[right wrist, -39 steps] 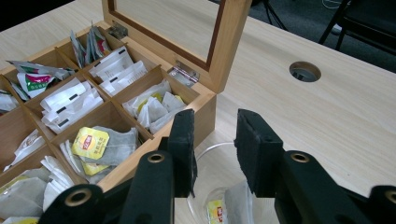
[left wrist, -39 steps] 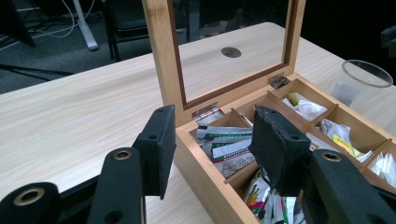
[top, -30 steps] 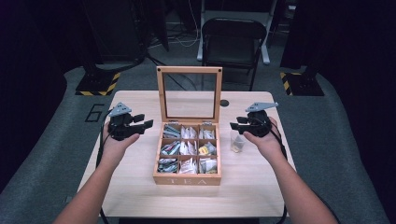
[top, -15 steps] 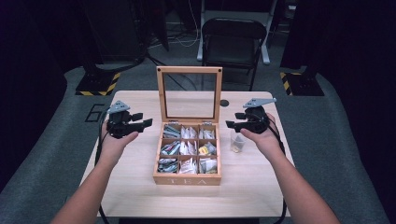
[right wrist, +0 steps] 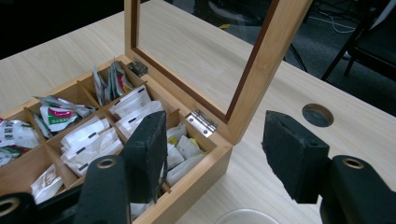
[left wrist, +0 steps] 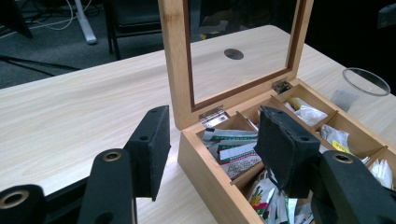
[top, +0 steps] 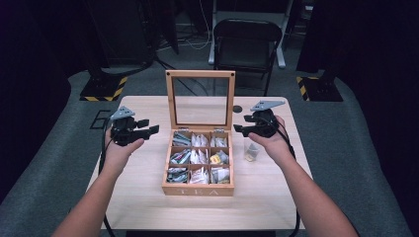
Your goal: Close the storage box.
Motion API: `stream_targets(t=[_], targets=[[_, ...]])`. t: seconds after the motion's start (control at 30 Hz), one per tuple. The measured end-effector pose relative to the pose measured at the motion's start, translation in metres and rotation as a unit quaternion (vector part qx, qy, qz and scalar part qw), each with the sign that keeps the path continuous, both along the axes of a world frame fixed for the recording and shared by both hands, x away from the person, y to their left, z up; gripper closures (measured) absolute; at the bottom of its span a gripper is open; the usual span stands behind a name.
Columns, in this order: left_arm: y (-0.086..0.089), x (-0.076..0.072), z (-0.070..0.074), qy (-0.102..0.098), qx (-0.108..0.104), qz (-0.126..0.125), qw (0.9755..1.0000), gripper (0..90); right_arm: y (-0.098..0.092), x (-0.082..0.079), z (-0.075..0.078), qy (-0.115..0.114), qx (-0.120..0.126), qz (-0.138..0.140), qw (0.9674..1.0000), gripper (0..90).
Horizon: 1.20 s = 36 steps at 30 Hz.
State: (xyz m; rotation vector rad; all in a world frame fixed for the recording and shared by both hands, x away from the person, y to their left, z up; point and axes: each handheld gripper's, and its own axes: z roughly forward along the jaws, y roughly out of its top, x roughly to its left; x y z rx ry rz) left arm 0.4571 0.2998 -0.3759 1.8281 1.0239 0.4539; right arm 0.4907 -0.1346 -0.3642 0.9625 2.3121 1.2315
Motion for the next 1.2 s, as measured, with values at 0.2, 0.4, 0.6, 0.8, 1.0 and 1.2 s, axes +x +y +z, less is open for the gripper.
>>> stream_targets(t=[0.2,0.4,0.6,0.8,1.0,1.2], targets=[[-0.002,0.0,0.0,-0.002,-0.001,0.0,1.0,45.0,0.006,0.008,0.004,-0.004,0.006,0.0,1.0,40.9],[-0.004,0.0,0.002,-0.003,0.002,-0.004,1.0,45.4,0.01,0.015,0.005,-0.003,0.012,-0.004,0.9999,40.7],[-0.005,0.0,0.002,-0.003,0.004,-0.005,1.0,45.5,0.014,0.021,0.004,-0.006,0.012,-0.003,0.9999,41.1],[-0.007,0.0,0.001,-0.002,0.005,-0.009,0.9999,45.5,0.018,0.028,0.003,-0.004,0.018,-0.007,0.9998,41.0],[-0.01,0.001,0.0,-0.002,0.004,-0.009,0.9999,45.6,0.021,0.033,0.001,-0.003,0.021,-0.004,0.9998,41.0],[-0.013,0.002,-0.002,-0.001,0.007,-0.013,0.9999,45.6,0.021,0.043,-0.006,0.005,0.017,-0.01,0.9998,41.2]])
